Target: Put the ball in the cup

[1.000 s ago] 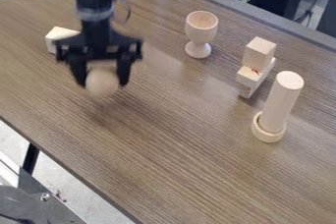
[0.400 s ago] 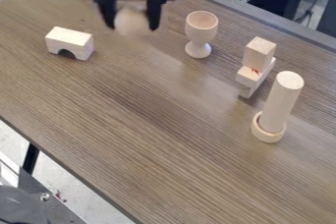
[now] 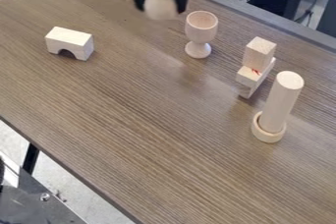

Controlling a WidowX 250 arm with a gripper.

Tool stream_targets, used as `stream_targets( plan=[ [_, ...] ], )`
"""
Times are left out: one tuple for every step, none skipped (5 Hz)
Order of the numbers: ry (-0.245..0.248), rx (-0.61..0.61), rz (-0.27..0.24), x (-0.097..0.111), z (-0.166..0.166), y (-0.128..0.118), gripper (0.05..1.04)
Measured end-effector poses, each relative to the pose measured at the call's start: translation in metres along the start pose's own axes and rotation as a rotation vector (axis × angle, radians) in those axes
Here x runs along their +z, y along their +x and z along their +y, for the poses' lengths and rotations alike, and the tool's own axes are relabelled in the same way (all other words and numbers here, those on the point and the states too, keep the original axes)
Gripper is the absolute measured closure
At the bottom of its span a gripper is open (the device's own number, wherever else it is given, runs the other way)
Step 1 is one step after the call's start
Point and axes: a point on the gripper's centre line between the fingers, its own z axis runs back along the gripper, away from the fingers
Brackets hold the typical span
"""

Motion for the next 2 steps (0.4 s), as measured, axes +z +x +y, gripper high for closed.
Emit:
stream_targets(
  plan=[
    [-0.008, -0.006, 0.004, -0.007, -0.011, 0.018, 0.305],
    [-0.009, -0.008, 0.015, -0.024, -0.023, 0.034, 0.305]
  ],
)
